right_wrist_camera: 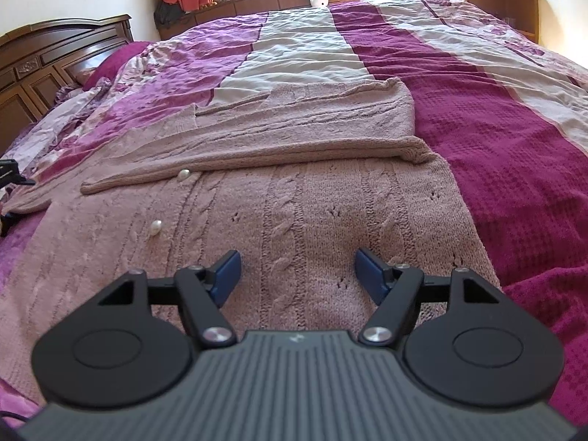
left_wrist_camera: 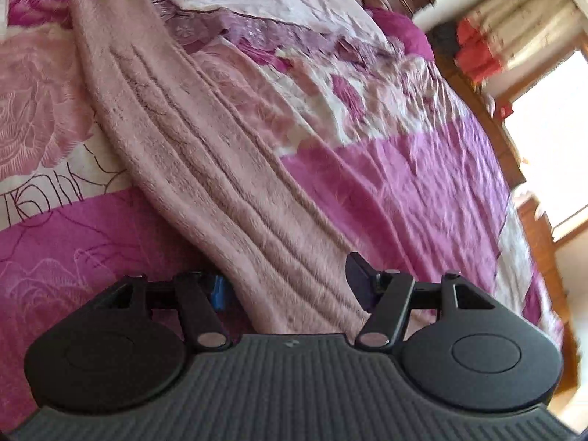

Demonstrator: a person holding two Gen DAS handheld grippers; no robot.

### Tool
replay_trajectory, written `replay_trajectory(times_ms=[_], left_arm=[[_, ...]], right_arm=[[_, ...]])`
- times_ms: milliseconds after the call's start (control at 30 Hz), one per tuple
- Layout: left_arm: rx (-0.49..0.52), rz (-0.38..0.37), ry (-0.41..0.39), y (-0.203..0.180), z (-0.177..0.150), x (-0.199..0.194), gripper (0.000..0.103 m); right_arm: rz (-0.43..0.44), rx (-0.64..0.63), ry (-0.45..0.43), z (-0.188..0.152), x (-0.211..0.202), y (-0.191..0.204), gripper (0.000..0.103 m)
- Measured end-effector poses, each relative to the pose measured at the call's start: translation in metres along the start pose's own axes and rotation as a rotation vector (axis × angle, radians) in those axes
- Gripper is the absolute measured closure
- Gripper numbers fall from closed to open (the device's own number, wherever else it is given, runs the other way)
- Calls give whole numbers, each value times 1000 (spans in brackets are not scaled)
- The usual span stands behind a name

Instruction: Fold small clothes

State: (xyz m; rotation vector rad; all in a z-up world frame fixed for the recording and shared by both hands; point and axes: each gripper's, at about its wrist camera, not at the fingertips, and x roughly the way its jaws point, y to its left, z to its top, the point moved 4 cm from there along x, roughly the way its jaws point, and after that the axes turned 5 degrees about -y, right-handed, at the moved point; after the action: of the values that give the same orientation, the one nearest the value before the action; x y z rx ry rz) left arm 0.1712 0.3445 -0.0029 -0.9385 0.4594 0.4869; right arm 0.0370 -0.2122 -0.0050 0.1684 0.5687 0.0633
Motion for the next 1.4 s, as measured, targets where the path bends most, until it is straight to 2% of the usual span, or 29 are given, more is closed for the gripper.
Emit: replay_trajectory(times_ms=[133,233,267,333,367,400,433,500,667,767,967,1200,1400], left_arm=[[-111,-35,-31,13,11,0,35],[-100,-18,-49,14,16,0,38],[-77,-17,-48,11,16,1,42],[-21,2,-44,6,16,1,66],[-4,-2,-40,4,15,2,71],[3,-22,-32,3,15,2,82],[1,-43,-25,3,14,1,88],[0,-85,-22,2,11,-5,92],[31,-190,-32,-21,9,-26,93],[44,-284,-24,-44,7,-41,93],[152,-419,-27,-98,-12,-74,93],[267,-515,-7,-153,-45,-98,92],[357,-553,33,-192,-88,-110,92]], right_arm=[[0,2,-1,0,0,0,32],[0,0,-1,0,0,0,32],[-1,-1,0,-1,1,0,32],[0,-1,1,0,1,1,30],[-1,-1,1,0,2,1,30],[0,-1,1,0,2,1,30],[1,1,1,0,2,1,30],[5,11,0,1,2,0,30],[16,47,-10,4,0,-5,32],[18,60,-18,5,-2,-9,32],[15,83,-31,7,-7,-13,32],[21,140,-36,5,-11,-23,33],[37,182,-44,2,-11,-30,33]])
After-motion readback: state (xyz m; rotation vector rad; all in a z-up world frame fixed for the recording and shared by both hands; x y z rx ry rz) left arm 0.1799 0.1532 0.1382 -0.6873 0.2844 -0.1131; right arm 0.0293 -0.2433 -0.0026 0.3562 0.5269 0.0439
